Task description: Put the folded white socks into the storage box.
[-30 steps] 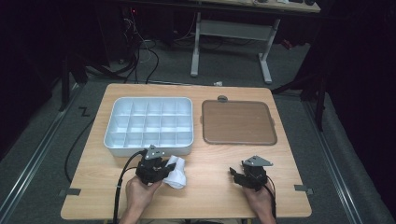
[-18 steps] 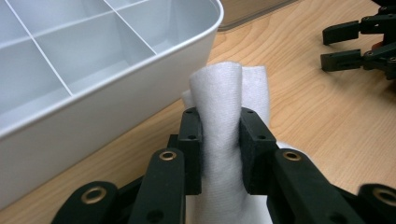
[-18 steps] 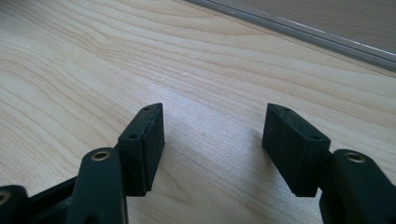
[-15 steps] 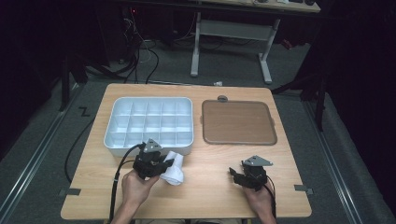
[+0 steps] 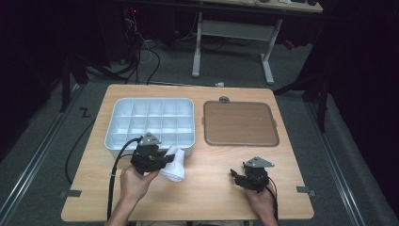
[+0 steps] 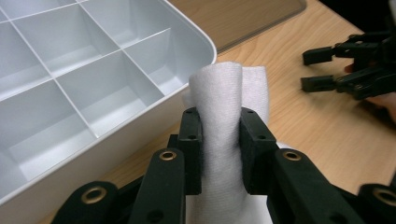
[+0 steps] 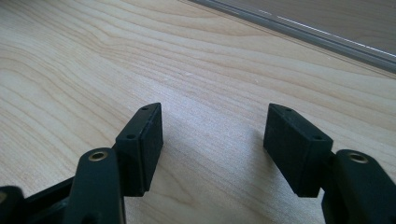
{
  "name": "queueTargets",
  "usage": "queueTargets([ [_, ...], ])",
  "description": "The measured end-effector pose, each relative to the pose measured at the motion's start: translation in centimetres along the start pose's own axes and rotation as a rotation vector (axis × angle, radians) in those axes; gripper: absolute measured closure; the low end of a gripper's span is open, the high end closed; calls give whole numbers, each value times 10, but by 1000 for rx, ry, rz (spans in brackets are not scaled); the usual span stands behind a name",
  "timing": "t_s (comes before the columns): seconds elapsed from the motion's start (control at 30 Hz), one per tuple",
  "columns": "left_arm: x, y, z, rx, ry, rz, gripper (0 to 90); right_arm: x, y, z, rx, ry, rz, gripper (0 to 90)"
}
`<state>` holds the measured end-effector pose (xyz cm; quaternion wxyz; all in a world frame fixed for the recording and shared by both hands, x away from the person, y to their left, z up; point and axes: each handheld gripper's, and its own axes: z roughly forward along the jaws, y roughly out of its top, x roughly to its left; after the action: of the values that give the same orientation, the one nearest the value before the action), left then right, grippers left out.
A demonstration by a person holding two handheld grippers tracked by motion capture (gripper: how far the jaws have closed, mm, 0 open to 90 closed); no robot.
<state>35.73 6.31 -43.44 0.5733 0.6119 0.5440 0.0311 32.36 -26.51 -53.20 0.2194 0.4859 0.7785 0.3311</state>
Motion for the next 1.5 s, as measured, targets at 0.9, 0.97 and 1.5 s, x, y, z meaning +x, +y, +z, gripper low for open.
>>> queueTargets([
  [0.9,6,39,7,2,-30,-28,736,-3,2,2,-1,12,14,369],
  [0.97,8,40,7,-3,-30,-33,736,-1,2,2,3,3,-2,364],
  [1.5,25,55,10,-46,-38,-103,736,-1,2,2,2,6,1,366],
])
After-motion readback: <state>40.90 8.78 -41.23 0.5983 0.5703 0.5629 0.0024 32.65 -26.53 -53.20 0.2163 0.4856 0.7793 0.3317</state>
